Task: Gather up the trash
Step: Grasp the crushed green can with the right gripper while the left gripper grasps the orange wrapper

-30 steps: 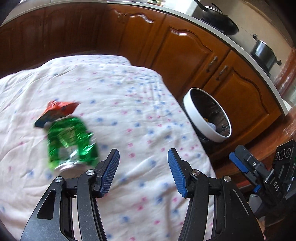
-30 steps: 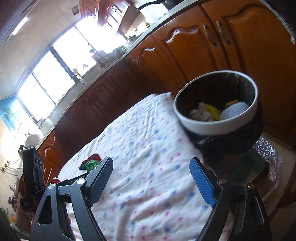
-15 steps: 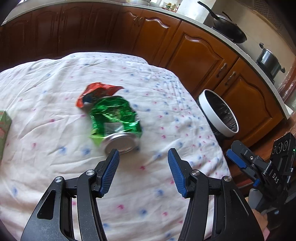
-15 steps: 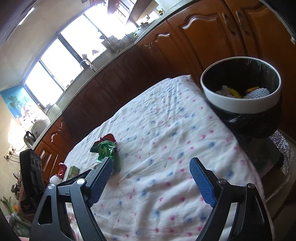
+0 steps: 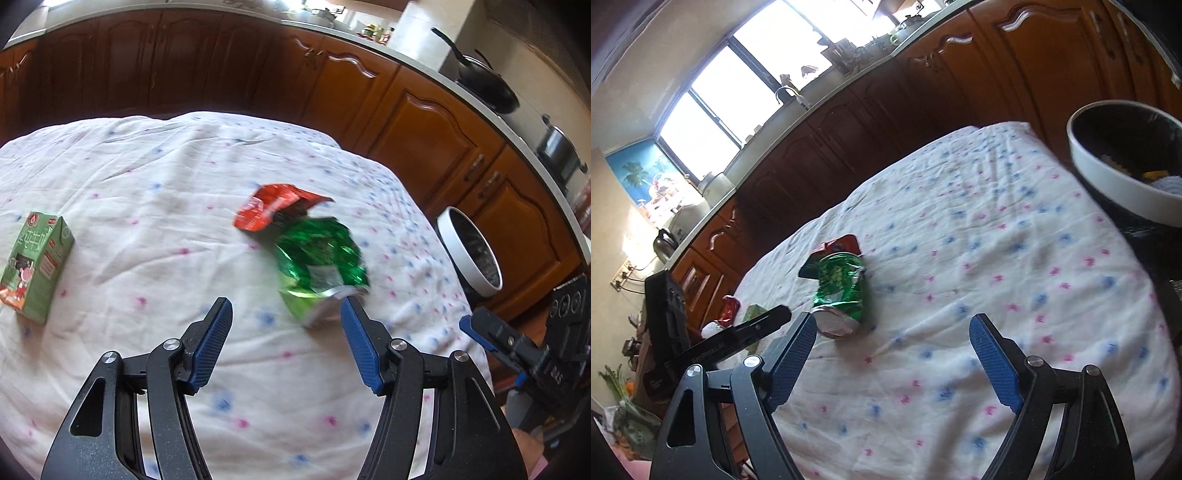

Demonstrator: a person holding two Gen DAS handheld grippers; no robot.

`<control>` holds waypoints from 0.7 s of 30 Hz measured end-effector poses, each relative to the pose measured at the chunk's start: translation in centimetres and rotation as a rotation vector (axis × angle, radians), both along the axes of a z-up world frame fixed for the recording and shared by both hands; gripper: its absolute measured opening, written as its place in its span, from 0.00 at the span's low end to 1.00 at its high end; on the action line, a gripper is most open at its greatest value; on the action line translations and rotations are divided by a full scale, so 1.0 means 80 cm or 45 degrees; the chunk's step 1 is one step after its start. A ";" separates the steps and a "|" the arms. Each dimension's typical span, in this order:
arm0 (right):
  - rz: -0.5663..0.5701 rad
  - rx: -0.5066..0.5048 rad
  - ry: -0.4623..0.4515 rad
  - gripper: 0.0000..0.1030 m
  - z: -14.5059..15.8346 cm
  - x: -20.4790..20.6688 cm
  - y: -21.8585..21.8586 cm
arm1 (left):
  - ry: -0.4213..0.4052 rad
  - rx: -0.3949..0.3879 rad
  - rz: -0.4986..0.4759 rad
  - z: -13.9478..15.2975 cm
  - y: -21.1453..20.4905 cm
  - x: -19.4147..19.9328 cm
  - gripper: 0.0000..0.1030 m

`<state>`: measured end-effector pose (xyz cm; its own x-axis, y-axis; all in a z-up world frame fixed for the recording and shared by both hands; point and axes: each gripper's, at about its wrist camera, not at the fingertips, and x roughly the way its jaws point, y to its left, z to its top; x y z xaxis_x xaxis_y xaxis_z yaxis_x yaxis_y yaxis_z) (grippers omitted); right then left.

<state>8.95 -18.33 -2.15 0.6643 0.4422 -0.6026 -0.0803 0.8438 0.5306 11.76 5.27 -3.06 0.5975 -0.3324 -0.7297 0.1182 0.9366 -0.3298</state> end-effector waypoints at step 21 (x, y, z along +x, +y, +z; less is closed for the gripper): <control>0.248 0.171 0.197 0.13 -0.047 0.103 0.052 | 0.018 0.066 -0.021 -0.001 0.029 0.075 0.60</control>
<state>17.16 -14.16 -5.89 0.4637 0.6351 -0.6177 -0.1439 0.7419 0.6549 17.76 7.61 -3.18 0.5819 -0.3033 -0.7546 0.1292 0.9506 -0.2824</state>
